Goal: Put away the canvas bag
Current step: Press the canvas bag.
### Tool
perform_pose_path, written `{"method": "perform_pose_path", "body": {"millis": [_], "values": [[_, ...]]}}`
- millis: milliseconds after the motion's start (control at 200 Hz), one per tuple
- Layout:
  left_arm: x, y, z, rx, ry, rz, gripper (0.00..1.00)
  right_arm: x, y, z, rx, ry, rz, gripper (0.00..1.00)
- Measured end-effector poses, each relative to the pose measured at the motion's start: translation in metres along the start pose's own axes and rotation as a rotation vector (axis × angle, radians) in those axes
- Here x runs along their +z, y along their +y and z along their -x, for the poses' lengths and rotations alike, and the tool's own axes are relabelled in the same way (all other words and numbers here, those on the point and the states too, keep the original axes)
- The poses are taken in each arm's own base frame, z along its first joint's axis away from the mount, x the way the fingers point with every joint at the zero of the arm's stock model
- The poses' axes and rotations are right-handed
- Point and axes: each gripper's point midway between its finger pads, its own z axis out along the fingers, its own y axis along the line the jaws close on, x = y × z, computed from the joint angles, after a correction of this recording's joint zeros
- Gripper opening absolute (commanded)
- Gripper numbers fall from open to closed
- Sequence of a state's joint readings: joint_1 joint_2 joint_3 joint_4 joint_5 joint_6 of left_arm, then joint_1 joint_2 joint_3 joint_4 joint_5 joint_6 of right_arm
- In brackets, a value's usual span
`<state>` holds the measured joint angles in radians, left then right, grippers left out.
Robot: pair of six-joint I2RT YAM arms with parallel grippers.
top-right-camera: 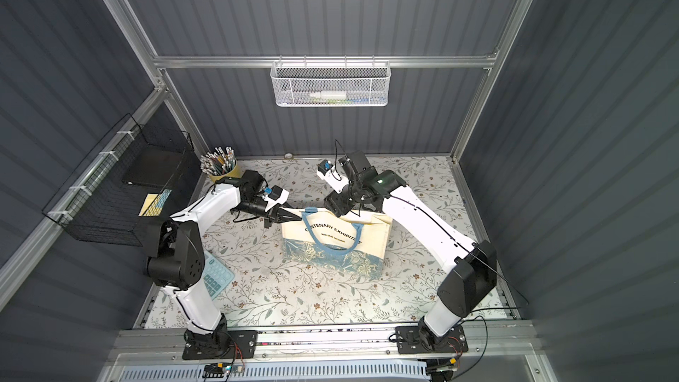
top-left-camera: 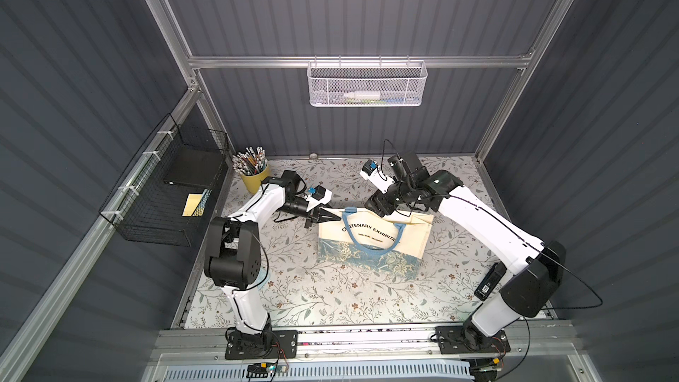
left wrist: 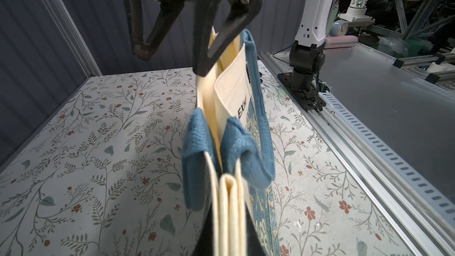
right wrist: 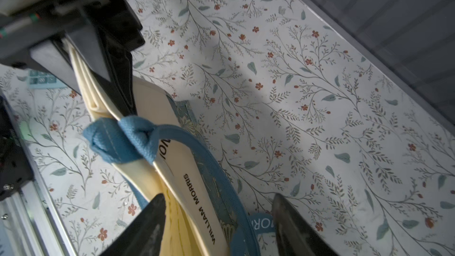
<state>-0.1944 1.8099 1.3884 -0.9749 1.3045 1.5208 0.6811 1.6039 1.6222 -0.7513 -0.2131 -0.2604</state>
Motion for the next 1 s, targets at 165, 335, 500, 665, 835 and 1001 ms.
{"method": "perform_pose_path", "body": {"millis": [165, 335, 500, 665, 835, 1001], "values": [[-0.001, 0.001, 0.003, 0.025, 0.018, 0.014, 0.00, -0.012, 0.028, 0.018, -0.077, -0.037, 0.093, 0.83], [-0.001, 0.002, 0.002, 0.026, 0.023, 0.016, 0.00, 0.004, 0.048, 0.007, -0.131, 0.037, 0.157, 0.71], [-0.001, 0.002, 0.002, 0.024, 0.024, 0.016, 0.00, 0.027, 0.046, -0.014, -0.121, 0.131, 0.178, 0.58], [-0.001, 0.002, 0.002, 0.024, 0.023, 0.016, 0.00, 0.033, 0.045, -0.019, -0.124, 0.151, 0.177, 0.20], [-0.001, 0.002, 0.002, 0.025, 0.025, 0.016, 0.00, 0.033, 0.043, -0.021, -0.110, 0.158, 0.167, 0.00], [0.000, 0.001, 0.002, 0.025, 0.026, 0.012, 0.00, 0.030, 0.044, -0.024, -0.111, 0.144, 0.165, 0.07]]}}
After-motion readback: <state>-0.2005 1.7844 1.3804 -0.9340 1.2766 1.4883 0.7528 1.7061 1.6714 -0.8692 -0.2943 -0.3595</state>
